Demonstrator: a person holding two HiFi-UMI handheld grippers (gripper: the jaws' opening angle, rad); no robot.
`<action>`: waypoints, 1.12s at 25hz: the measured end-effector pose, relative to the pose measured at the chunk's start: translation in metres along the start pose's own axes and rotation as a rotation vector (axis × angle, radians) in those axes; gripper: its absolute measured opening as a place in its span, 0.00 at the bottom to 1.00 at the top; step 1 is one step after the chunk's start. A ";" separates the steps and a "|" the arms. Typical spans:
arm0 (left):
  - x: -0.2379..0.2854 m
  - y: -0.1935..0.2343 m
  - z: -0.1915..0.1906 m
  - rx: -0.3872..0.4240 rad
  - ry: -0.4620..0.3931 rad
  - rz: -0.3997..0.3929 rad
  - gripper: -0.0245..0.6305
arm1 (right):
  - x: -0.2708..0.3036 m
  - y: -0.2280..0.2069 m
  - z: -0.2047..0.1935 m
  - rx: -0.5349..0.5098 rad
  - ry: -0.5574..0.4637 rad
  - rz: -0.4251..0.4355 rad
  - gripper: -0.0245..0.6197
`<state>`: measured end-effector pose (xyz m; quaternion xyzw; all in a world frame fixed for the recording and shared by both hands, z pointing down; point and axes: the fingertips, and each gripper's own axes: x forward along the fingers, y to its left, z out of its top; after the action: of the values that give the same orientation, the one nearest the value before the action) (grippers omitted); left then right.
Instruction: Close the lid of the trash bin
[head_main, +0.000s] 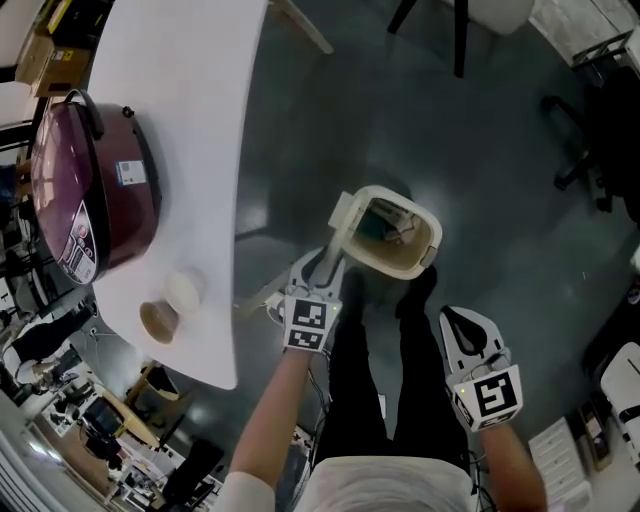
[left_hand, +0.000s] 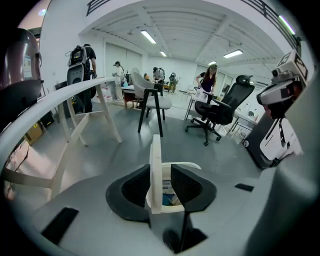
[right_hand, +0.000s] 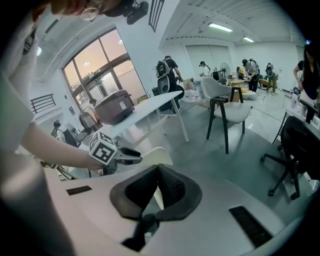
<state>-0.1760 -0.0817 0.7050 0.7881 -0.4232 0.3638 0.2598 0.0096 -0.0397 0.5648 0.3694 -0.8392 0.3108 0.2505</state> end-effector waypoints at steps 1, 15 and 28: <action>0.005 -0.001 -0.003 0.006 0.006 0.001 0.25 | 0.002 -0.002 -0.005 0.005 0.001 0.002 0.06; 0.032 -0.068 -0.016 0.067 0.016 -0.076 0.24 | 0.004 -0.036 -0.047 0.083 -0.013 -0.011 0.06; 0.066 -0.131 -0.042 0.100 0.048 -0.146 0.23 | -0.005 -0.063 -0.111 0.192 0.007 -0.045 0.06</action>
<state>-0.0543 -0.0169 0.7694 0.8199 -0.3395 0.3834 0.2559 0.0828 0.0071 0.6583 0.4095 -0.7962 0.3852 0.2236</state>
